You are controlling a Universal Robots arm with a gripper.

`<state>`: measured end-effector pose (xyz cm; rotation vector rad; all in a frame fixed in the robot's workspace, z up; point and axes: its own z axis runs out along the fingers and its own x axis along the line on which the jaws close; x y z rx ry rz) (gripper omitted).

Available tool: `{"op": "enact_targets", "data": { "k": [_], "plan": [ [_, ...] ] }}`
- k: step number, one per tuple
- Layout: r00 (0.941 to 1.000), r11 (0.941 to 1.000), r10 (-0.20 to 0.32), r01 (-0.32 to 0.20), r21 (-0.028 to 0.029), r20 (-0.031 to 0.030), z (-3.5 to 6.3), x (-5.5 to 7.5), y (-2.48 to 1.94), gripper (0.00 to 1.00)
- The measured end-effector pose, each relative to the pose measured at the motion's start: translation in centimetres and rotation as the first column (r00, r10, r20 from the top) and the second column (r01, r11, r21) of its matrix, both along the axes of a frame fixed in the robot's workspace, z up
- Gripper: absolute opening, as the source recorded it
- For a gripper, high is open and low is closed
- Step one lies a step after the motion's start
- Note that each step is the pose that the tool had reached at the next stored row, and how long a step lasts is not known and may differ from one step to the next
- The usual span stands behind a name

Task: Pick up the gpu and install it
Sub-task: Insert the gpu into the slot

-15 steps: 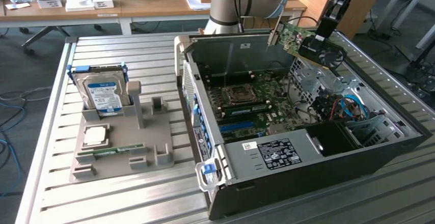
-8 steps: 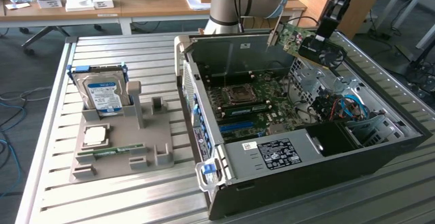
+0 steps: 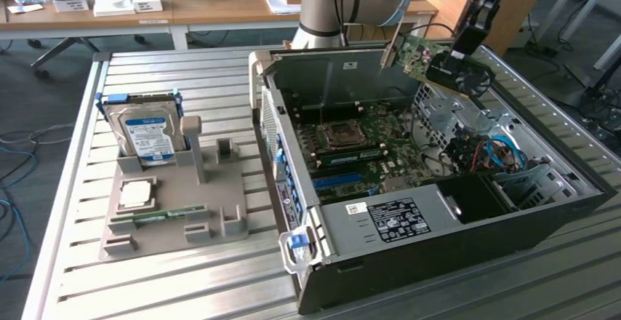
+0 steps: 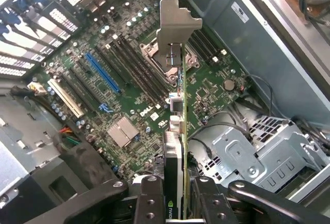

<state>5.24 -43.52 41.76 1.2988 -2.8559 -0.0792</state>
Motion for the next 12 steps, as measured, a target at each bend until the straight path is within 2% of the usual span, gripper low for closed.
{"op": "enact_targets", "data": {
  "k": [6,12],
  "plan": [
    [0.9980,0.9980,0.063,-0.063,0.0000,0.0000,0.00,0.00,0.00,0.27],
    [0.9920,0.9920,0.126,-0.126,0.0000,0.0000,-0.01,0.00,0.00,0.27]
  ]
}}
